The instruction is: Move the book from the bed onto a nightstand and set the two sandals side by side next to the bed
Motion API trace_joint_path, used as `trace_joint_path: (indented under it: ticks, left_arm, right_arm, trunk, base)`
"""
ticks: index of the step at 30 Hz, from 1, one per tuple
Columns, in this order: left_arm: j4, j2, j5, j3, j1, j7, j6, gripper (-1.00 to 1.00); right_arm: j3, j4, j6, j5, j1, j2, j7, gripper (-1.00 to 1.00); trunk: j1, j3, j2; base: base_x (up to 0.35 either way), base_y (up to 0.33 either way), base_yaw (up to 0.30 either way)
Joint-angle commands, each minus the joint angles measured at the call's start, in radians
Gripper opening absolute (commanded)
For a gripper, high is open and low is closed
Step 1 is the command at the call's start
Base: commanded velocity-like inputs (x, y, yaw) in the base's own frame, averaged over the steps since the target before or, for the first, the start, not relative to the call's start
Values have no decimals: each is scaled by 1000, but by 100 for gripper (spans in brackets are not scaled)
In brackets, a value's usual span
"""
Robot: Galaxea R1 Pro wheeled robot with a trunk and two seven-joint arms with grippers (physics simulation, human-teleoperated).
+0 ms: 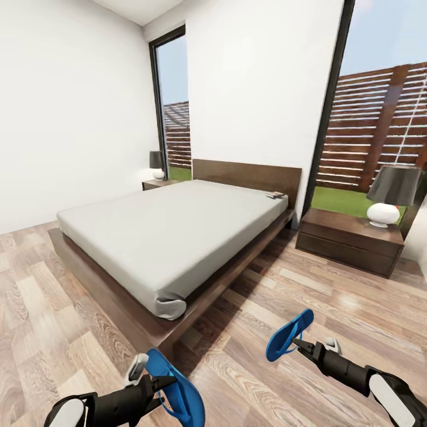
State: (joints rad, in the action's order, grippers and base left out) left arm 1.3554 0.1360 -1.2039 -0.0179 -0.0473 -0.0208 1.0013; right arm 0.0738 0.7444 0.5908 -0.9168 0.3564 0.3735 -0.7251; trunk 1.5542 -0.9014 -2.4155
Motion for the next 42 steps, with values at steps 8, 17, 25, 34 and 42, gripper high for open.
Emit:
trace_joint_path:
  ticks: [8,17,25,34,42]
  left_arm:
    - [1,1,1,0,0,-4,2,-100]
    - [1,1,1,0,0,-4,2,-100]
    - [-1,2,4,0,0,-2,-1,-100]
    - [-3,3,5,0,0,-2,-2,-100]
    - [-7,8,5,2,0,-2,-3,-100]
  right_arm:
    - [3,0,6,-10,1,1,1,-100]
    - [3,0,6,-10,1,1,1,-100]
    - [3,0,6,-10,1,1,-1,-100]
    - [3,0,7,-10,1,1,-2,-100]
    - [3,0,7,-11,1,1,-3,-100]
  trunk:
    - [0,-1,0]
    - [0,-1,0]
    - [0,-1,0]
    - [0,-1,0]
    - [0,-1,0]
  base:
    - [0,0,-268]
    - [0,0,-268]
    - [0,0,-266]
    - [0,0,-247]
    - [0,0,-171]
